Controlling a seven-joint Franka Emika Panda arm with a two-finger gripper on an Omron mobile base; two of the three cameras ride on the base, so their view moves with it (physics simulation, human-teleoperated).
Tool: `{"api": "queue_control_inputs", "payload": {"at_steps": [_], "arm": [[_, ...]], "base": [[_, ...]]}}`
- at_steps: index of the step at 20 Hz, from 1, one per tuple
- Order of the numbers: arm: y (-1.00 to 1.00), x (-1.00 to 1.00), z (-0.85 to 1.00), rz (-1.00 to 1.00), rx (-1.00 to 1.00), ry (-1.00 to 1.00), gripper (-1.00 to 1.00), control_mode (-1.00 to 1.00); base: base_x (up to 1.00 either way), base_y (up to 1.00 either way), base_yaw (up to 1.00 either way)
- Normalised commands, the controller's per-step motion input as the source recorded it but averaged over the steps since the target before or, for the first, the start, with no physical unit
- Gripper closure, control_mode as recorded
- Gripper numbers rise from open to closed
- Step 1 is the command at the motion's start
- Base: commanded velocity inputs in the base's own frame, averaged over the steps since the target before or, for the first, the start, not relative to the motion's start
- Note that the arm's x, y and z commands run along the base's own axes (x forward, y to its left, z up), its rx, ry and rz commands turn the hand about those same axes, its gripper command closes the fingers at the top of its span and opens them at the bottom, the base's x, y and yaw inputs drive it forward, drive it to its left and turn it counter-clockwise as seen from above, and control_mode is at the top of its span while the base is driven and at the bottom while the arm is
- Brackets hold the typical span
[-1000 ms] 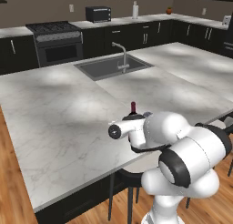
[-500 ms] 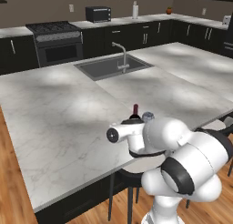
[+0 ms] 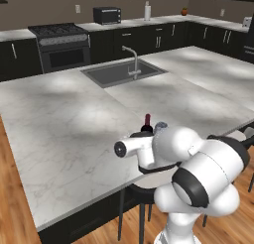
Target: There is a wine glass and glass cup on the dining counter. Place the wine bottle next to the wine glass and the juice bottle next to the glass cup.
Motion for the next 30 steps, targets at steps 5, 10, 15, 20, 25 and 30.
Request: {"api": "queue_control_inputs", "payload": {"at_steps": [5, 10, 15, 20, 25, 30], "arm": [[0.19, 0.0, -0.02, -0.05, 0.01, -0.04, -1.0, -1.0], [0.35, -0.01, 0.0, -0.01, 0.0, -0.08, -1.0, -1.0], [0.26, -0.15, 0.06, -0.02, 0.0, -0.03, -1.0, -1.0], [0.06, -0.19, 0.37, 0.0, 0.0, 0.07, -1.0, -1.0], [0.03, -0.17, 0.58, 0.0, 0.08, 0.17, -1.0, -1.0], [0.07, -0.33, 0.56, 0.03, 0.05, 0.18, -1.0, -1.0]], "base": [[0.0, 0.0, 0.0], [0.0, 0.0, 0.0], [0.0, 0.0, 0.0], [0.0, 0.0, 0.0], [0.0, 0.0, 0.0], [0.0, 0.0, 0.0]]}}
